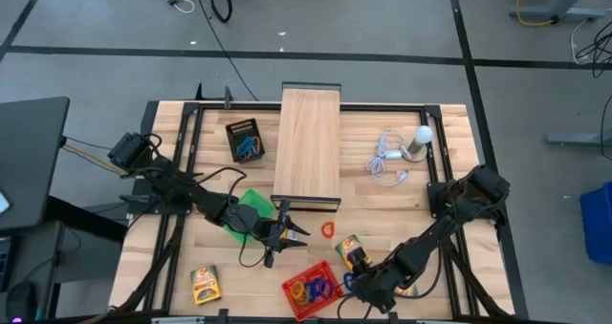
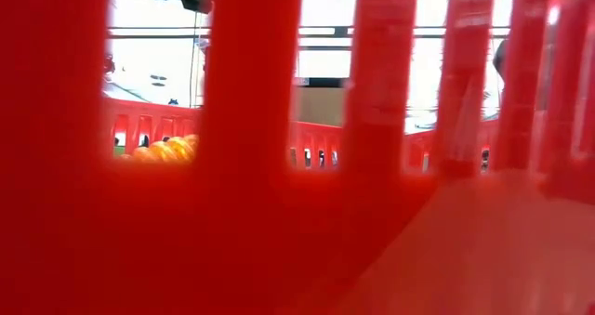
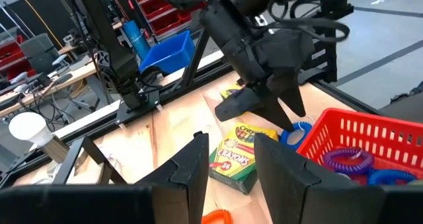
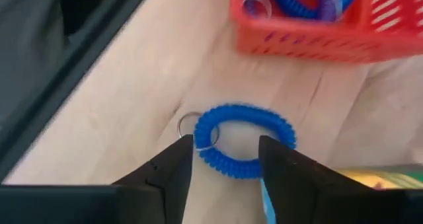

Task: Pick & Place Office Desk Supplies
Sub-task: Put the blue spring keychain into the red basket

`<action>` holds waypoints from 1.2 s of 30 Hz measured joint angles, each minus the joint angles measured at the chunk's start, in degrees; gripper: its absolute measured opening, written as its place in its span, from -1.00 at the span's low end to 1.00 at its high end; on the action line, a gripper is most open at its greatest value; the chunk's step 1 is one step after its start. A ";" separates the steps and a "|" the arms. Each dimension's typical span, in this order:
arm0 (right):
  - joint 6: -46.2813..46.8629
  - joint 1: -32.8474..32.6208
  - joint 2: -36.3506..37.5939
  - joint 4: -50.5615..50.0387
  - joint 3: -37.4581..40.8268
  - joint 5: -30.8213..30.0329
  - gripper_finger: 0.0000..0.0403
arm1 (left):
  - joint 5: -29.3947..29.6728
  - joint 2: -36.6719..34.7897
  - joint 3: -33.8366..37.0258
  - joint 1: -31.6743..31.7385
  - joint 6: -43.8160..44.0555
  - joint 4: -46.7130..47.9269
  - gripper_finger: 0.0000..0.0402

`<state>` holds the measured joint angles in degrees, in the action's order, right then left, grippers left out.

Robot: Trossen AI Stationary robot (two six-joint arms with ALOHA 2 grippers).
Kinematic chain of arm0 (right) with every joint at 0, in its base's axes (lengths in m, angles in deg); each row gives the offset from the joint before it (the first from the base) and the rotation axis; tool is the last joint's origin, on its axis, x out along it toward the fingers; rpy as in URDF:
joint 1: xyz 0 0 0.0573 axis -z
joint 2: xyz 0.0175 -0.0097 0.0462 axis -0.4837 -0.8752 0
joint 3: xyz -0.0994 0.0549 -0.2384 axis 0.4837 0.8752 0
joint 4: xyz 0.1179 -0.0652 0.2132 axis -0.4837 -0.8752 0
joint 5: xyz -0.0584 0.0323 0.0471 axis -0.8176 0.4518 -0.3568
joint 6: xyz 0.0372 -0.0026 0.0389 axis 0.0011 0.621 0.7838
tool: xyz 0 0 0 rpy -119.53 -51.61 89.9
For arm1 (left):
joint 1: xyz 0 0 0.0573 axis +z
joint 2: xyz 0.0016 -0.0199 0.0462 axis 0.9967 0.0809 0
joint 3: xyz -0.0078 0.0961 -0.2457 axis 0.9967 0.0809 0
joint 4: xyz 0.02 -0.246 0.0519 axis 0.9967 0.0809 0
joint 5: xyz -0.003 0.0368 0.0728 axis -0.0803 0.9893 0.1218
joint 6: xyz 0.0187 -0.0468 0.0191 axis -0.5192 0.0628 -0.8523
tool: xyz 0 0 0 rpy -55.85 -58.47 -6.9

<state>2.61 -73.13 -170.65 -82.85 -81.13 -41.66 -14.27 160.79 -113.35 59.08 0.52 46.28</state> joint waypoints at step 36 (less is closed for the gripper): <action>7.56 -5.79 0.46 5.49 -0.11 -6.11 -0.95 | 0.46 0.02 -0.02 0.07 0.02 1.03 -0.36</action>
<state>10.17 -78.92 -170.19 -77.36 -81.24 -47.77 -13.81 160.82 -113.37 59.14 0.54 47.31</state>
